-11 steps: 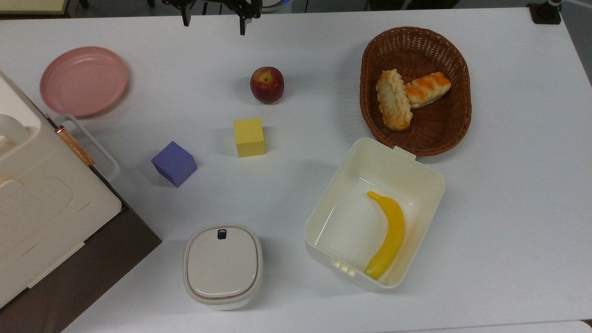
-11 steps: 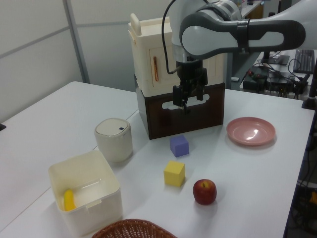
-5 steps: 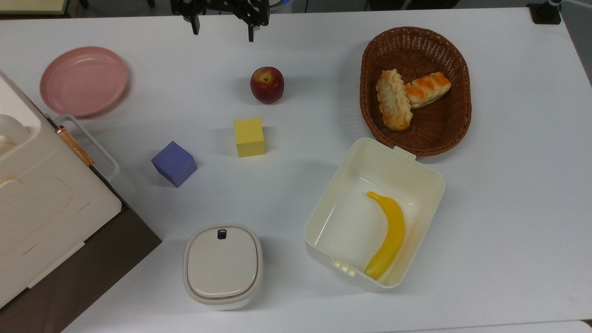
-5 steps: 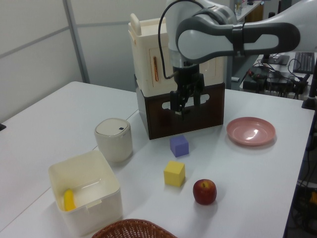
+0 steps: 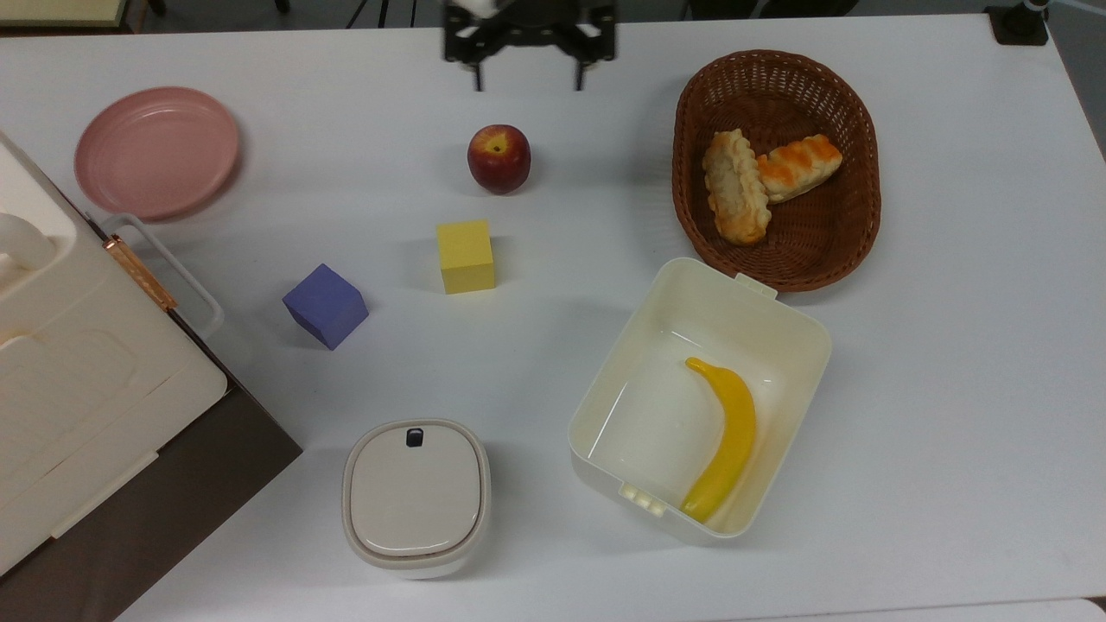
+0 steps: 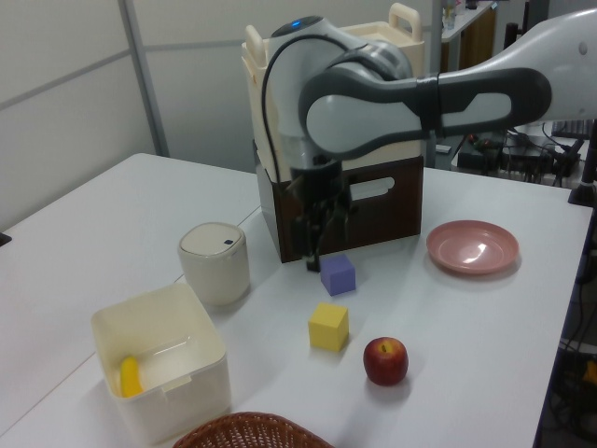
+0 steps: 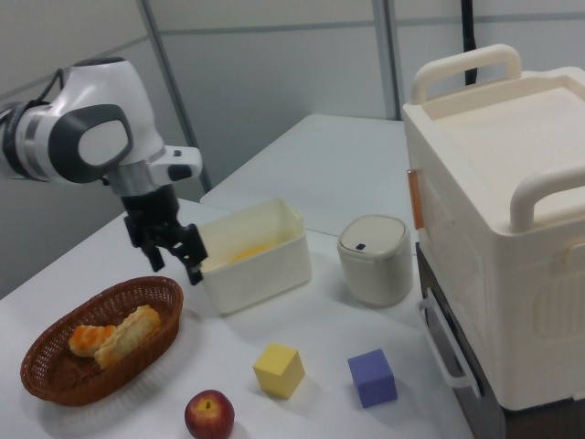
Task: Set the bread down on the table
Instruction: 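Move the open gripper over the wicker basket above the bread rolls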
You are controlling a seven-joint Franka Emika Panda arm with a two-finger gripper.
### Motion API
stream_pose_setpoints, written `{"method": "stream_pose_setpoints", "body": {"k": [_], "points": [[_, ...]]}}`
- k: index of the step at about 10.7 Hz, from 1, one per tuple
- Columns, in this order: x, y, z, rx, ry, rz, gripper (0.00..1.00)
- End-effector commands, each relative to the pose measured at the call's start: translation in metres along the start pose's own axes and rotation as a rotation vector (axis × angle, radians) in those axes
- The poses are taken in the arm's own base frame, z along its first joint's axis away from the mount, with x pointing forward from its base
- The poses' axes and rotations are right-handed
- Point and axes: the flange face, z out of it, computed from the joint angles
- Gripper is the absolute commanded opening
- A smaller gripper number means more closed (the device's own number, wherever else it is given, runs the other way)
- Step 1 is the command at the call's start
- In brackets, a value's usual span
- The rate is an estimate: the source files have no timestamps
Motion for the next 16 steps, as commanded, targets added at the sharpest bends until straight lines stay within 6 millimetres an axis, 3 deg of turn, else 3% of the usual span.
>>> {"method": "stream_pose_setpoints", "body": {"k": [1,5,10,14,16], "points": [[-0.013,-0.056,-0.004,0.078,-0.018,0.02,1.0],[-0.02,-0.142,0.033,0.077,-0.079,-0.016,1.0],[-0.009,-0.224,0.13,-0.057,-0.076,-0.079,1.0],[0.009,-0.236,0.18,-0.063,-0.055,-0.062,1.0],[0.011,-0.244,0.186,-0.05,-0.041,-0.077,1.0]]}}
